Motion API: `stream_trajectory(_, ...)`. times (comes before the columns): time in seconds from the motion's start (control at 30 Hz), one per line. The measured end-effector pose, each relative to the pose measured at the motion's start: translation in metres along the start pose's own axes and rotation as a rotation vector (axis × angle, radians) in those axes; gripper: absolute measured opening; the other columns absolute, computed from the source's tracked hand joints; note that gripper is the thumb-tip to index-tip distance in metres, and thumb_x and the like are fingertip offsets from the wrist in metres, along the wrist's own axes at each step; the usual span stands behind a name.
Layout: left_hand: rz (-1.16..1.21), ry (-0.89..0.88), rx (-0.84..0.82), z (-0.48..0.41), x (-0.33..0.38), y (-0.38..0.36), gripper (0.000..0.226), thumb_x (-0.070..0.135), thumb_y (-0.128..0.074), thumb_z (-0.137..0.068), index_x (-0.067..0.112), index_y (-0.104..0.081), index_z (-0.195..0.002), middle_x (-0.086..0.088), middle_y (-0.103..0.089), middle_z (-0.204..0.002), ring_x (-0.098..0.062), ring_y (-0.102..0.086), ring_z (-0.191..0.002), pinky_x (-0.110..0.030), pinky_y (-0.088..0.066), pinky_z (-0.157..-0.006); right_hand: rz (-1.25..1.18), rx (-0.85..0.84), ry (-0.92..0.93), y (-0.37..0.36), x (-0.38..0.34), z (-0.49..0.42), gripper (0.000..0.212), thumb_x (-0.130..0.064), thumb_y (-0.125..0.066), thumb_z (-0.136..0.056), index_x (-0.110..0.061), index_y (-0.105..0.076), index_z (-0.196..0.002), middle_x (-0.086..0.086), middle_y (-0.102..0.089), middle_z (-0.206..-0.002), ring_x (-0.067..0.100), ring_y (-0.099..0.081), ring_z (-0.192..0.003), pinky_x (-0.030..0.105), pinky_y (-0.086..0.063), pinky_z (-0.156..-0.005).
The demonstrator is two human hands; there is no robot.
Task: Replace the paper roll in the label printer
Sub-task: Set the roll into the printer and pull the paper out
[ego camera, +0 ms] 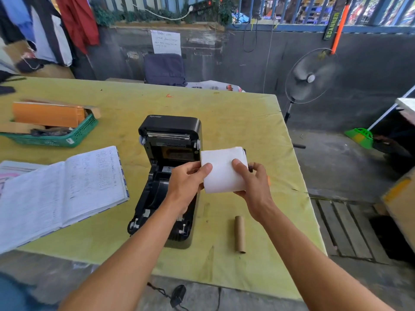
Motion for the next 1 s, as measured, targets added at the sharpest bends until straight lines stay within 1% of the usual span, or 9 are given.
stream_trajectory(0.07, 0.0, 0.007, 0.024, 0.003, -0.004, 0.015, 0.027, 0.025, -0.071, -0.089, 0.009, -0.072, -0.11, -0.004, -0.075, -0.102, -0.022, -0.073, -0.093, -0.05, -0.061, -0.08, 0.019, 0.011, 0.019, -0.015, 0.005, 0.005, 0.07, -0.057, -0.072, -0.07, -0.016, -0.047, -0.12, 0.009, -0.062, -0.118, 0.028, -0.065, -0.106, 0.052, -0.058, -0.088)
stream_trajectory(0.13, 0.002, 0.005, 0.038, 0.006, -0.006, 0.031, 0.029, 0.025, -0.071, -0.088, 0.008, -0.071, -0.112, -0.005, -0.075, -0.104, -0.023, -0.073, -0.094, -0.049, -0.061, -0.08, 0.05, 0.021, 0.031, -0.031, 0.01, 0.01, 0.069, -0.06, -0.07, -0.071, -0.017, -0.049, -0.121, 0.009, -0.063, -0.117, 0.027, -0.065, -0.106, 0.051, -0.056, -0.09)
stream_trajectory(0.23, -0.013, -0.008, 0.064, 0.007, -0.007, 0.058, 0.027, 0.025, -0.072, -0.087, 0.01, -0.072, -0.11, -0.004, -0.075, -0.102, -0.021, -0.073, -0.092, -0.048, -0.062, -0.079, 0.112, 0.008, 0.064, -0.054, 0.017, 0.018, 0.066, -0.062, -0.067, -0.074, -0.016, -0.054, -0.119, 0.006, -0.064, -0.114, 0.021, -0.063, -0.098, 0.036, -0.052, -0.074)
stream_trajectory(0.33, -0.059, -0.019, 0.058, 0.006, -0.008, 0.092, 0.032, 0.03, -0.073, -0.085, 0.011, -0.072, -0.111, -0.004, -0.076, -0.103, -0.021, -0.073, -0.093, -0.049, -0.061, -0.081, 0.195, -0.004, 0.126, -0.08, 0.021, 0.024, 0.054, -0.056, -0.068, -0.083, -0.014, -0.06, -0.116, 0.002, -0.067, -0.108, 0.014, -0.064, -0.092, 0.025, -0.048, -0.068)
stream_trajectory(0.47, -0.168, -0.055, 0.027, 0.003, -0.007, 0.141, 0.043, 0.043, -0.069, -0.077, 0.018, -0.073, -0.111, 0.001, -0.076, -0.103, -0.02, -0.071, -0.097, -0.051, -0.058, -0.086, 0.27, -0.023, 0.145, -0.121, 0.03, 0.038, 0.049, -0.051, -0.069, -0.085, -0.018, -0.062, -0.12, -0.002, -0.07, -0.106, 0.015, -0.068, -0.093, 0.033, -0.058, -0.077)
stream_trajectory(0.57, -0.225, -0.067, 0.01, 0.001, -0.014, 0.171, 0.036, 0.036, -0.069, -0.084, 0.019, -0.07, -0.116, 0.005, -0.073, -0.107, -0.016, -0.069, -0.099, -0.049, -0.058, -0.087, 0.327, -0.021, 0.168, -0.148, 0.038, 0.048, 0.044, -0.045, -0.07, -0.086, -0.019, -0.064, -0.121, -0.001, -0.072, -0.105, 0.017, -0.069, -0.093, 0.043, -0.06, -0.085)
stream_trajectory(0.7, -0.268, -0.076, -0.026, -0.003, -0.028, 0.195, 0.03, 0.023, -0.066, -0.09, 0.018, -0.067, -0.12, 0.005, -0.071, -0.112, -0.013, -0.066, -0.101, -0.044, -0.058, -0.088, 0.396, 0.009, 0.175, -0.168, 0.048, 0.061, 0.049, -0.039, -0.073, -0.085, -0.016, -0.062, -0.127, 0.002, -0.071, -0.112, 0.019, -0.069, -0.098, 0.042, -0.059, -0.087)
stream_trajectory(0.77, -0.268, -0.087, -0.05, -0.004, -0.035, 0.199, 0.026, 0.021, -0.065, -0.091, 0.02, -0.066, -0.117, 0.007, -0.07, -0.111, -0.009, -0.065, -0.099, -0.037, -0.058, -0.084, 0.414, 0.028, 0.171, -0.171, 0.052, 0.066, 0.049, -0.039, -0.073, -0.085, -0.016, -0.061, -0.126, 0.002, -0.071, -0.112, 0.018, -0.069, -0.097, 0.041, -0.06, -0.085)
stream_trajectory(1.0, -0.238, -0.11, -0.069, -0.022, -0.044, 0.189, 0.022, 0.021, -0.063, -0.093, 0.028, -0.062, -0.113, 0.018, -0.065, -0.105, 0.007, -0.058, -0.095, -0.017, -0.047, -0.073, 0.433, 0.07, 0.167, -0.169, 0.055, 0.05, 0.046, -0.039, -0.075, -0.084, -0.018, -0.06, -0.122, -0.001, -0.071, -0.109, 0.015, -0.07, -0.094, 0.039, -0.061, -0.084)
Point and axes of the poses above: each hand's wrist, its own z-axis away from the middle knuckle, its own y-axis out of the back of the hand, x = y × z, the point moved 1 cm from there along -z, towards the middle knuckle
